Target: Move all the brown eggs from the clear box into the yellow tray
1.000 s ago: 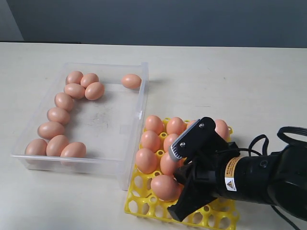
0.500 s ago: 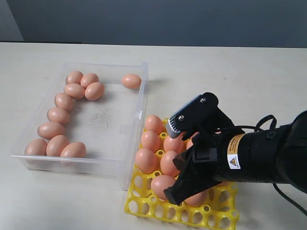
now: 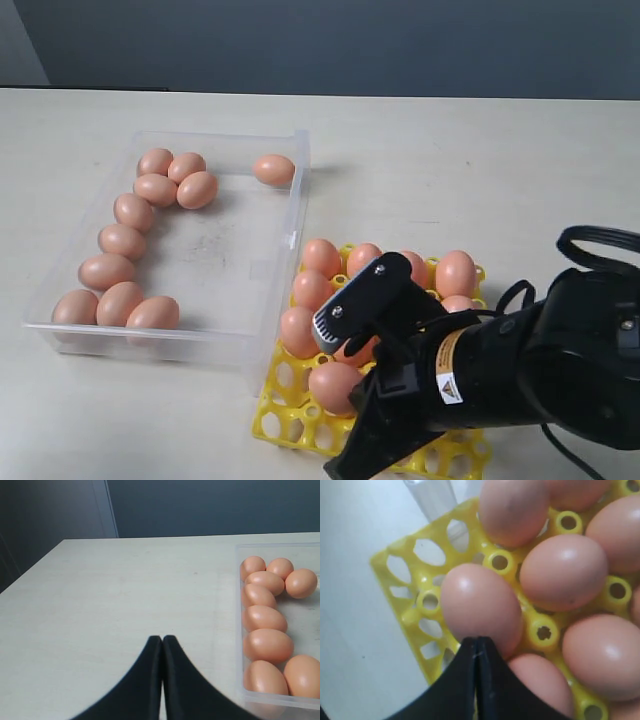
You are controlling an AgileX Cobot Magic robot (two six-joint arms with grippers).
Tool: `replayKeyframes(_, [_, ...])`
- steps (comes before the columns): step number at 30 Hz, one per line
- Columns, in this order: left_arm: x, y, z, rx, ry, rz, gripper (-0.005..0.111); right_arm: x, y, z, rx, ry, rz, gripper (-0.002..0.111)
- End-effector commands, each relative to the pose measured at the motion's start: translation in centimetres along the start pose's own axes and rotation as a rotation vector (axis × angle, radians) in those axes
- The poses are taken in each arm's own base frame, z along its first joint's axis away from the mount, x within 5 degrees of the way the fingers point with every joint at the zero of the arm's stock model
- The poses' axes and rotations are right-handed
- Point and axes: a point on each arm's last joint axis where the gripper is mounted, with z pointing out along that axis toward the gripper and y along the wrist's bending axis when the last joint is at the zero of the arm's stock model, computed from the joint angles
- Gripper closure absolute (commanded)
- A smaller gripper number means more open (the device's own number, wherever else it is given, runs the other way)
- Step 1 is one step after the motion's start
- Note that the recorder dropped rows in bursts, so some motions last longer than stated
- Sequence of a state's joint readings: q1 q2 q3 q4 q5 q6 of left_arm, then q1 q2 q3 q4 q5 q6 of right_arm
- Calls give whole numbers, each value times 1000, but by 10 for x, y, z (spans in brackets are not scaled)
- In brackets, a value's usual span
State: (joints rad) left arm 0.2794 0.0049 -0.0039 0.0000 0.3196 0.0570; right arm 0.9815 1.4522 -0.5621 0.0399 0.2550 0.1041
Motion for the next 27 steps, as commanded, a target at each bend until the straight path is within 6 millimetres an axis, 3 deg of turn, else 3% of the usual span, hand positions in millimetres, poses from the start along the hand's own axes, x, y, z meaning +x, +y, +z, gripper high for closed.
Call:
replayKeyframes(1, [0, 0, 0, 4, -12, 1, 106, 0, 2, 10, -2, 9, -7, 108])
replayKeyframes(10, [0, 0, 0, 4, -12, 1, 106, -3, 2, 9, -2, -18, -22, 108])
replayKeyframes(20, [0, 0, 0, 4, -12, 1, 106, -31, 6, -12, -12, -173, -63, 108])
replayKeyframes(27, [0, 0, 0, 4, -12, 1, 106, -30, 4, -11, 11, -122, -117, 108])
